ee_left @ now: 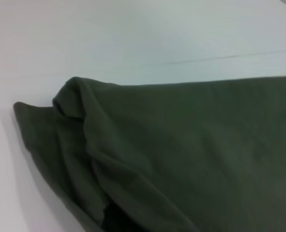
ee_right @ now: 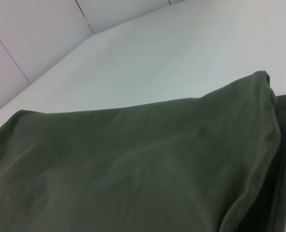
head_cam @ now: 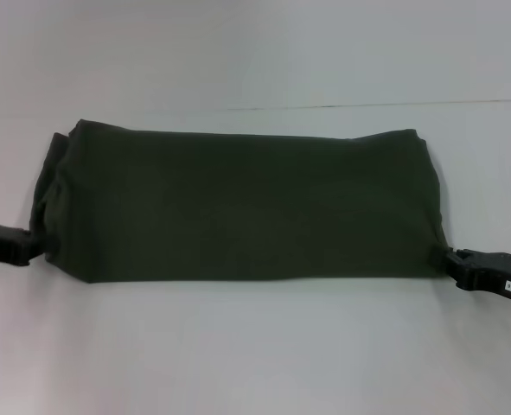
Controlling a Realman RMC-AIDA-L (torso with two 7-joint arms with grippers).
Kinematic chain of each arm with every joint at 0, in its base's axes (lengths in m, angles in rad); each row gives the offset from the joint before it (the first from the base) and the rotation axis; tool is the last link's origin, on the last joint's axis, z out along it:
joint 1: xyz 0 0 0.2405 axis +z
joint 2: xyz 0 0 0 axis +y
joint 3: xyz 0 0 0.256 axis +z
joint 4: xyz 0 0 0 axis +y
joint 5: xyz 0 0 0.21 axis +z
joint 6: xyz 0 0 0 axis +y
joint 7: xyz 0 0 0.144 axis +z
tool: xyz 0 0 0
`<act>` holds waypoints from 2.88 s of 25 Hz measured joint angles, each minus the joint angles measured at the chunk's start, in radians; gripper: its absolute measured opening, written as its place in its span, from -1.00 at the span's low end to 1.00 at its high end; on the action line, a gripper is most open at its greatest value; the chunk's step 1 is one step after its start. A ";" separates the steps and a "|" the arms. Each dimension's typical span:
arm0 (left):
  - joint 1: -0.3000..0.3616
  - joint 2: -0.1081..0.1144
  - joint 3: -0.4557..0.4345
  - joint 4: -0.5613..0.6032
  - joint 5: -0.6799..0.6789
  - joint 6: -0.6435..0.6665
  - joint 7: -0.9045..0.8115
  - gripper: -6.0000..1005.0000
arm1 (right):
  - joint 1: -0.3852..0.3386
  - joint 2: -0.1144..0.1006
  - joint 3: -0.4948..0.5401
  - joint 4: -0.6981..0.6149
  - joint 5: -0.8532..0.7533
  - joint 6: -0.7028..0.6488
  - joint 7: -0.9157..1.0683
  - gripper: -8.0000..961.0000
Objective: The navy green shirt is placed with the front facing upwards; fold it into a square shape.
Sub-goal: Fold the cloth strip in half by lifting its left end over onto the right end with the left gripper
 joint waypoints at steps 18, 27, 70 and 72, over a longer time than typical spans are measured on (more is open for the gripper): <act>0.121 -0.013 -0.098 0.074 0.005 0.181 0.173 -0.93 | -0.109 0.000 0.008 -0.029 0.004 -0.155 -0.083 -0.87; 0.205 -0.033 -0.130 0.143 0.019 0.275 0.234 -0.91 | -0.191 0.000 0.039 -0.038 0.002 -0.268 -0.152 -0.84; 0.103 -0.028 -0.359 0.045 -0.208 0.197 0.051 0.16 | -0.112 -0.001 0.238 -0.087 0.003 -0.369 -0.189 0.94; 0.079 -0.023 -0.348 -0.026 -0.205 0.135 0.049 0.16 | -0.090 0.001 0.231 -0.082 0.002 -0.373 -0.198 0.94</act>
